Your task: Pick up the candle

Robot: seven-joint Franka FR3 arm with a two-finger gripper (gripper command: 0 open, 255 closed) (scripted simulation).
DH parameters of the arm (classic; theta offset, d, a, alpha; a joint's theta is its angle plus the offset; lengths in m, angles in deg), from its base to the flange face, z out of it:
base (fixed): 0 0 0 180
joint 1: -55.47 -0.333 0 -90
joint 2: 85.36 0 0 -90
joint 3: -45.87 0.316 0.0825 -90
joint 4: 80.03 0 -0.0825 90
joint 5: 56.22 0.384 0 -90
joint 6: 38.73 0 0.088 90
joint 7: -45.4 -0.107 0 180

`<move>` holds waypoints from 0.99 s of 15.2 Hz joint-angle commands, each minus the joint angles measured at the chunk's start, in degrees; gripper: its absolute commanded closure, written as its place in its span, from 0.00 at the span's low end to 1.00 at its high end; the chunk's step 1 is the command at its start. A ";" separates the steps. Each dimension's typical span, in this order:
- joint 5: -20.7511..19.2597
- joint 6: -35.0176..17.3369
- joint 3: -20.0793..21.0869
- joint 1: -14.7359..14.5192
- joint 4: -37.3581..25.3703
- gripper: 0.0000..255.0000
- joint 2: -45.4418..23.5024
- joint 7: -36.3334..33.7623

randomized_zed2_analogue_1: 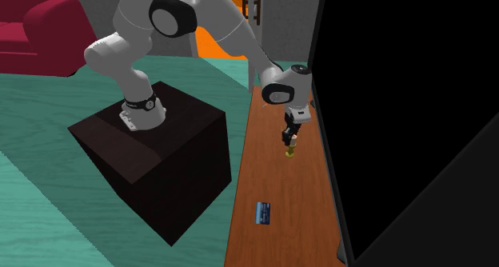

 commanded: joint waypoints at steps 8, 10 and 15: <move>-0.04 -0.12 -0.03 -0.05 0.01 1.00 -0.09 -0.06; 0.13 0.41 0.16 0.10 0.10 1.00 0.52 0.08; 0.93 2.52 1.06 0.78 1.18 1.00 3.69 0.57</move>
